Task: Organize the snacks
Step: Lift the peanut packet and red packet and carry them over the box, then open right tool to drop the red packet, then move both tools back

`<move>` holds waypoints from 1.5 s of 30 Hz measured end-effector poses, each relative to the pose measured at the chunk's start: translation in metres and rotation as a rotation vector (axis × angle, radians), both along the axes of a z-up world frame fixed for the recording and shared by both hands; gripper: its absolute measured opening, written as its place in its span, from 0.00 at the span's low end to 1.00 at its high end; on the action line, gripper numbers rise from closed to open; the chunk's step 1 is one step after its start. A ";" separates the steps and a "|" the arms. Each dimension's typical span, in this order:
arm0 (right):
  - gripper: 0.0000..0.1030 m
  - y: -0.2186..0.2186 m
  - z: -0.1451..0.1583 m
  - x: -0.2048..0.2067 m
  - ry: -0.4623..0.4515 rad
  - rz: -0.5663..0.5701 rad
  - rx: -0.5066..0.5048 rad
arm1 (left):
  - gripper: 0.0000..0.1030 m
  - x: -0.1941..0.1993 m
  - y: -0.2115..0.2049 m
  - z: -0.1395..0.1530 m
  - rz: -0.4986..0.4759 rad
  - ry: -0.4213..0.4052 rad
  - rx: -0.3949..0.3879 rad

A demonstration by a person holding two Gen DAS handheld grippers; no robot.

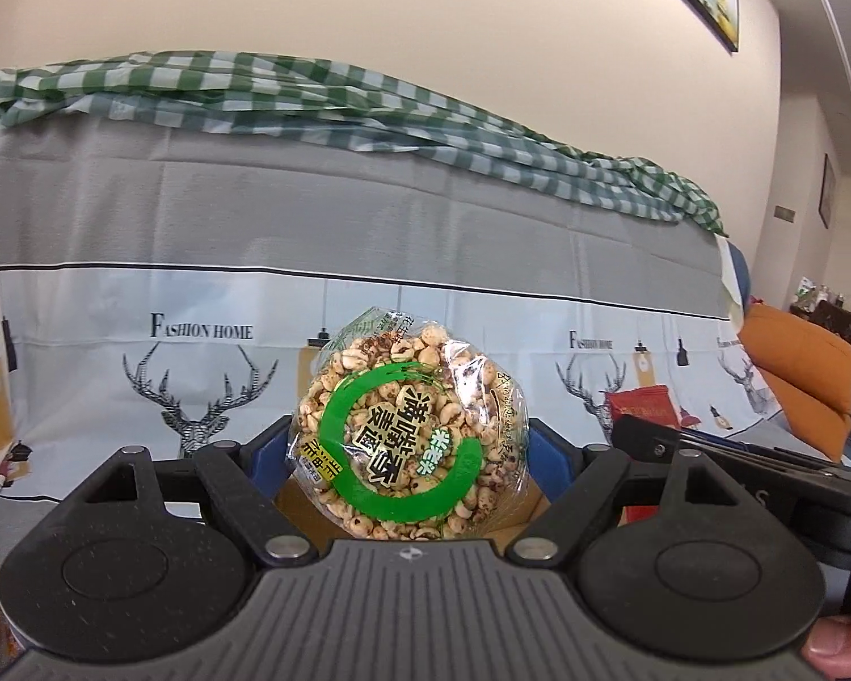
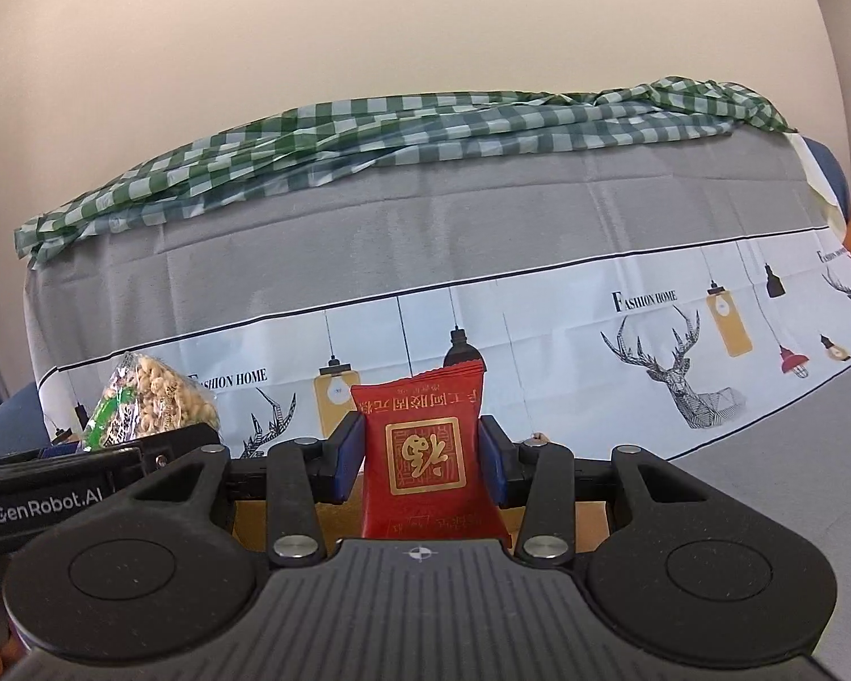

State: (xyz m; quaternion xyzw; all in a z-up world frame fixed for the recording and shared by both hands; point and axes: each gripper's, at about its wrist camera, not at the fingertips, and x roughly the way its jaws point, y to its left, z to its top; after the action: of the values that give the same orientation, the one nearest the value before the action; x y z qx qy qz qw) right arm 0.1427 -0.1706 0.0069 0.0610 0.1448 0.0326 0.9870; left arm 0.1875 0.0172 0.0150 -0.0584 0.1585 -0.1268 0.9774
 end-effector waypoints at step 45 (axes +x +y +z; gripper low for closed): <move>0.67 0.003 -0.005 -0.002 -0.009 -0.101 -0.006 | 0.97 -0.004 0.010 0.002 -0.096 -0.009 -0.082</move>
State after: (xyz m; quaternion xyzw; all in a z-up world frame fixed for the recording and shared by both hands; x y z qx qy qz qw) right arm 0.1409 -0.1676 0.0015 0.0649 0.1370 -0.0173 0.9883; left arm 0.1833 0.0272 0.0170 -0.0900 0.1514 -0.1800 0.9678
